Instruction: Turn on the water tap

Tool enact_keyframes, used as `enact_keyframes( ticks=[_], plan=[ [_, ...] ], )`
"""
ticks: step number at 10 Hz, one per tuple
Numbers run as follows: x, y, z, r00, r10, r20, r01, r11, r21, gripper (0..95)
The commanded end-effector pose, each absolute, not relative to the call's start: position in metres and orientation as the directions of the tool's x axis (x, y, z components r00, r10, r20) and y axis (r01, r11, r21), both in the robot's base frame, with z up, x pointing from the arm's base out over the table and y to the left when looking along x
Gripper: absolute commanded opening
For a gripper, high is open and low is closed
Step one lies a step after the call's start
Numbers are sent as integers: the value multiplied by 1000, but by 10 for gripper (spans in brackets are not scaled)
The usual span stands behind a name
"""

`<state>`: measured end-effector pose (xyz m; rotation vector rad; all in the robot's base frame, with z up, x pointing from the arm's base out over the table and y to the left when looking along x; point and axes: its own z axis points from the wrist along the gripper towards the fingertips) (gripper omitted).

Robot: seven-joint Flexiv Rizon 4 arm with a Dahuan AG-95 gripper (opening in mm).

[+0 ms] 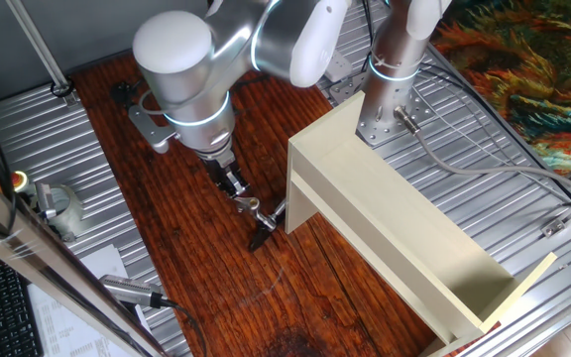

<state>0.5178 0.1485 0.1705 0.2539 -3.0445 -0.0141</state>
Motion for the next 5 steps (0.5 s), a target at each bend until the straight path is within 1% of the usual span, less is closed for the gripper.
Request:
enact_keyframes(
  ticks=[1,5],
  plan=[
    [520,150,171,-983,-161,87,-160,987,17,0],
    [523,153,172,-984,-158,87,-157,987,18,0]
  ],
)
